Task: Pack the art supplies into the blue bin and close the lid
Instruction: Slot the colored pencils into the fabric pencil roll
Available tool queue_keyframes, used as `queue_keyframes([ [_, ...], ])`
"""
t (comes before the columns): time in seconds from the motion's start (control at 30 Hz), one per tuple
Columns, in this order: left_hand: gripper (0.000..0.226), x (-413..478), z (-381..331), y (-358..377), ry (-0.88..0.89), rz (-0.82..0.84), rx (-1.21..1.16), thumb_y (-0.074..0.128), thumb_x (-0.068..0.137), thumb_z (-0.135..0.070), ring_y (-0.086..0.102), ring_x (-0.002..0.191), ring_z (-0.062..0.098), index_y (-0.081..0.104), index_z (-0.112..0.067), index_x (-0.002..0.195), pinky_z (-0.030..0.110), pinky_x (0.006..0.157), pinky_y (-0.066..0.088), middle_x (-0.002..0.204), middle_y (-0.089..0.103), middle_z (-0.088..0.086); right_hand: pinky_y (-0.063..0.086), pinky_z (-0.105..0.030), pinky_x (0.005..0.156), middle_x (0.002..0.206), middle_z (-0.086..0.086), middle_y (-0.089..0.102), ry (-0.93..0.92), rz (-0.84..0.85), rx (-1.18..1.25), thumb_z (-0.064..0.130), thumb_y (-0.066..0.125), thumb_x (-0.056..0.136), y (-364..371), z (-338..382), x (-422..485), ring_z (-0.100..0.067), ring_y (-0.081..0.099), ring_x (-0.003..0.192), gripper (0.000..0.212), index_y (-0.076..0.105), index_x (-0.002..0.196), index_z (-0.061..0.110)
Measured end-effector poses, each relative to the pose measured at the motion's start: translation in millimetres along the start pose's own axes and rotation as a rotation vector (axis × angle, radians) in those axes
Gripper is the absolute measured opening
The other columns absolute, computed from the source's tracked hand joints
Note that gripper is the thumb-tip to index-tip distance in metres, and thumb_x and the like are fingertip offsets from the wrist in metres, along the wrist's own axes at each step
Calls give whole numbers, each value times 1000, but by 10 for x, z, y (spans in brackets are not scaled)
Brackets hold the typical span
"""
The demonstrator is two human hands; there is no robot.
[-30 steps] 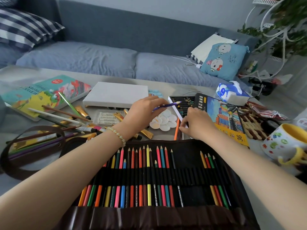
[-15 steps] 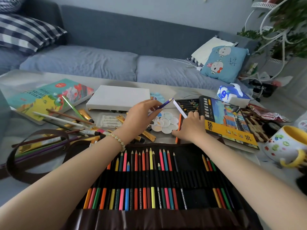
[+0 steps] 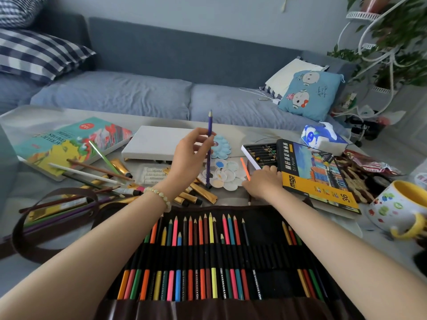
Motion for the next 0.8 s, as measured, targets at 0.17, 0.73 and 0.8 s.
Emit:
queue_keyframes([
  [0.17, 16, 45, 13, -13, -388, 20, -444, 32, 104, -21, 44, 48, 12, 45, -11, 105, 21, 45, 46, 71, 44, 2, 39, -30, 65, 99, -12, 59, -35, -15, 693, 23, 38, 99, -272, -162, -11, -26, 54, 85, 29, 64, 98, 9],
  [0.73, 49, -402, -38, -42, -813, 973, -327, 45, 86, -49, 27, 45, 2, 64, -7, 104, 13, 42, 19, 67, 58, -4, 29, -32, 76, 93, -1, 33, -1017, -877, -176, -5, 67, 72, -474, 8, -463, -19, 35, 80, 51, 44, 113, 15],
  [0.8, 31, -412, -56, -34, -770, 972, -311, 49, 87, -37, 26, 45, 2, 58, -10, 98, 14, 43, 15, 57, 43, -8, 30, -33, 80, 94, -4, 42, -1008, -927, -207, -4, 68, 70, -493, 38, -484, -21, 36, 82, 52, 44, 113, 15],
])
Point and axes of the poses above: each hand's wrist, its own x-axis towards the middle knuckle, its own y-axis out of the palm, z = x × y, the point moved 4 cm from there along x, towards the middle knuckle
